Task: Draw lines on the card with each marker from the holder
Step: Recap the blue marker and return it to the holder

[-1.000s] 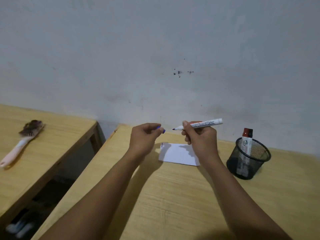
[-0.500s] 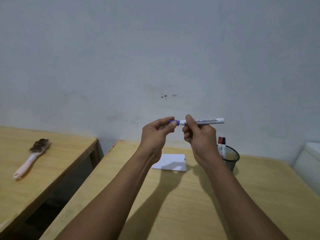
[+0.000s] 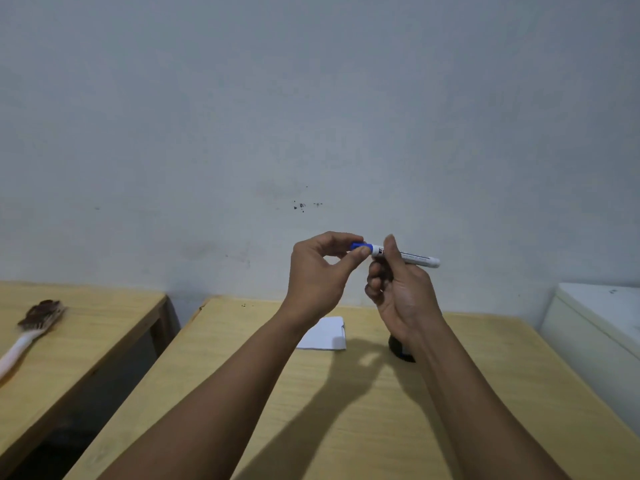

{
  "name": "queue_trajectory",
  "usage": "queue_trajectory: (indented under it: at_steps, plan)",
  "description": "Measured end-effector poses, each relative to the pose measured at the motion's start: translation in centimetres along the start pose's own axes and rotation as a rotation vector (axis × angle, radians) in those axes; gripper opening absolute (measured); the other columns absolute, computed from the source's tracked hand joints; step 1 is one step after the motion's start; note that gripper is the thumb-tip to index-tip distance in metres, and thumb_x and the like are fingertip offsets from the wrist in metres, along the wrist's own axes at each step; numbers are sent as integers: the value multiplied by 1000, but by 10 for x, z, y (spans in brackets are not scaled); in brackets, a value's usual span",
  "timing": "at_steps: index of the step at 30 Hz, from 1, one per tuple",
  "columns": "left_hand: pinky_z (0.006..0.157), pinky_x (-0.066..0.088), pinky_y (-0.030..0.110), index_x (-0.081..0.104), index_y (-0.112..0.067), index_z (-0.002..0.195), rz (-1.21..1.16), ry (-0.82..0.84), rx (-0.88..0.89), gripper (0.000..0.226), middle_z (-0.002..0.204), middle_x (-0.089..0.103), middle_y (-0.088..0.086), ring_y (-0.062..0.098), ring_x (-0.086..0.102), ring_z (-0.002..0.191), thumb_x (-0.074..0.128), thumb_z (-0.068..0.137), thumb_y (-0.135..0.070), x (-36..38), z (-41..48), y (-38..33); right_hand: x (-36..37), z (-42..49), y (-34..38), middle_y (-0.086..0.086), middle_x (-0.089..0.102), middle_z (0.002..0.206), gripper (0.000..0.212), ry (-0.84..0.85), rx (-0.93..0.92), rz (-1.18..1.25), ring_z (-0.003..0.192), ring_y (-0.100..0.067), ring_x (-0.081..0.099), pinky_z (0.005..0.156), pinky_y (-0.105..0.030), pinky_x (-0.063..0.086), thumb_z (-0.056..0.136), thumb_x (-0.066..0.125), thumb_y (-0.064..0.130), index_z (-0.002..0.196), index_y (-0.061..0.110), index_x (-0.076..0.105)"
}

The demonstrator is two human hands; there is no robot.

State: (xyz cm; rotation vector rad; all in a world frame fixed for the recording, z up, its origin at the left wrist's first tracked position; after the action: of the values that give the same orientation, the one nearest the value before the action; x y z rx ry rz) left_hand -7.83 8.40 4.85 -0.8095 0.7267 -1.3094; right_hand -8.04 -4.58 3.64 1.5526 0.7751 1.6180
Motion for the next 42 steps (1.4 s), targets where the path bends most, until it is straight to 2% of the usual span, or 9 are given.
queue_trajectory:
  at_steps: [4,7,12,16,19,24,29,37,42]
  plan:
    - [66,48,9,79,-19,94,1,-112,32,12,83,76,-12,-6,60,69,81,82,-20,14,14,-2,-34,4,11,-4,54,54,67,-212,25,-293,44,-13,40,46,-24,33,89,52,69,81,4,66]
    - [62,46,8,78,-18,98,117,-93,97,15,84,74,-13,-5,59,67,79,83,-21,33,27,1,-69,12,25,0,56,62,39,-388,-424,-749,49,-10,45,52,-28,39,90,68,48,81,10,66]
    - [67,49,17,78,-21,106,324,143,130,22,93,77,-8,-1,64,71,77,85,-28,81,39,12,-89,36,40,11,60,99,23,-120,-602,-1205,77,-8,60,63,-17,46,87,78,25,106,29,65]
    - [80,56,34,75,-25,112,282,155,74,34,89,75,-12,4,69,80,73,85,-46,100,50,32,-108,56,42,14,66,85,13,-142,-537,-1157,70,-6,61,63,-21,47,88,76,21,97,24,66]
    - [94,48,50,69,-32,118,477,209,-13,39,96,72,-18,7,68,93,63,88,-56,110,57,60,-125,66,33,12,66,82,28,-164,-428,-1160,68,-3,60,63,-22,47,89,74,22,116,22,64]
    - [96,30,45,62,-31,128,747,374,-203,43,124,68,-12,16,60,117,62,89,-51,127,59,98,-150,74,6,10,67,84,60,-99,-338,-1296,87,-14,65,77,-41,56,93,67,29,142,44,37]
    - [97,29,48,67,-27,123,827,466,-257,38,122,70,-7,20,59,117,57,92,-46,145,64,115,-164,84,-7,15,64,83,36,-95,-308,-1346,102,-18,61,86,-45,53,96,60,34,130,41,50]
    - [90,28,44,75,-26,89,723,383,-339,25,88,70,-11,19,61,104,62,89,-47,153,64,122,-172,91,-7,9,57,100,37,-114,-327,-1365,101,-15,57,92,-49,51,97,58,31,134,31,56]
    - [92,26,46,70,-28,84,632,240,-214,27,119,68,-12,19,50,125,62,87,-54,146,73,104,-166,88,-2,8,56,106,37,-192,-392,-1220,108,-18,56,96,-53,49,98,56,36,135,33,55]
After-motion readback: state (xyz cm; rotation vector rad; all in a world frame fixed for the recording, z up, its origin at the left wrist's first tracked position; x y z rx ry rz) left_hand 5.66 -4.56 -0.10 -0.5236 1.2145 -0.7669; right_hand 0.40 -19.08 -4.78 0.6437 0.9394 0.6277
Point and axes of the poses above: each hand's wrist, its own z-axis towards the middle knuckle, its own x-axis out of the palm, y = z × x, the point moved 1 cm from there along z, towards the middle knuckle
